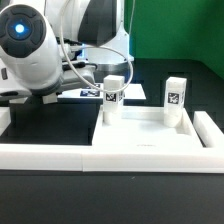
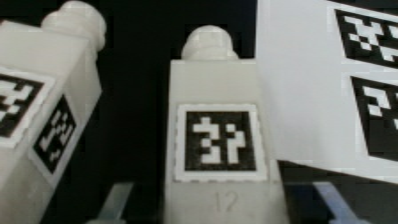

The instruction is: Assemble square table

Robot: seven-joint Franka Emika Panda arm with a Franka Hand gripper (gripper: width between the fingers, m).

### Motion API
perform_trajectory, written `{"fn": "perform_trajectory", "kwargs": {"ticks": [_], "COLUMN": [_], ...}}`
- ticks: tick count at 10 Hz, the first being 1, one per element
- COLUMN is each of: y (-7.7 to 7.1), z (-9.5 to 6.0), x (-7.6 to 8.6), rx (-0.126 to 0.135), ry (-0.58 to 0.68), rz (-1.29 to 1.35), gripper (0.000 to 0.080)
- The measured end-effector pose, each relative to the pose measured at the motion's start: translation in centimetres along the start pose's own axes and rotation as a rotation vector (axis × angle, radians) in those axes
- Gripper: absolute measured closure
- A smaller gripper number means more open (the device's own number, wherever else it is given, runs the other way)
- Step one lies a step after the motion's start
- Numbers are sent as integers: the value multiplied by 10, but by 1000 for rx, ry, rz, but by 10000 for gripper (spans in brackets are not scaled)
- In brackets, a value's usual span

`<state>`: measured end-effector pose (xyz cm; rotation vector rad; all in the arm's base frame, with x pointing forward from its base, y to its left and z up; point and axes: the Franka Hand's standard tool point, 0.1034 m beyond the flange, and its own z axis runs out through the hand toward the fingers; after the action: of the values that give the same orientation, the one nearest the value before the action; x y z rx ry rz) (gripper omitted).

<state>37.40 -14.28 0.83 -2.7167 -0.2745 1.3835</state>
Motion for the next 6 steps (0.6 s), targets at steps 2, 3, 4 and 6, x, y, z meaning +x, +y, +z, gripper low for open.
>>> {"fn": "perform_trajectory", "kwargs": {"ticks": [2, 3, 4, 6], "y": [-1, -4, -8, -24], "z": [-2, -18, -36, -80], "x": [0, -8, -19, -47], "rx": [-2, -3, -2, 2], "ry": [2, -1, -2, 19], "rz": [-5, -46, -58, -59], "gripper": [509, 509, 509, 509]}}
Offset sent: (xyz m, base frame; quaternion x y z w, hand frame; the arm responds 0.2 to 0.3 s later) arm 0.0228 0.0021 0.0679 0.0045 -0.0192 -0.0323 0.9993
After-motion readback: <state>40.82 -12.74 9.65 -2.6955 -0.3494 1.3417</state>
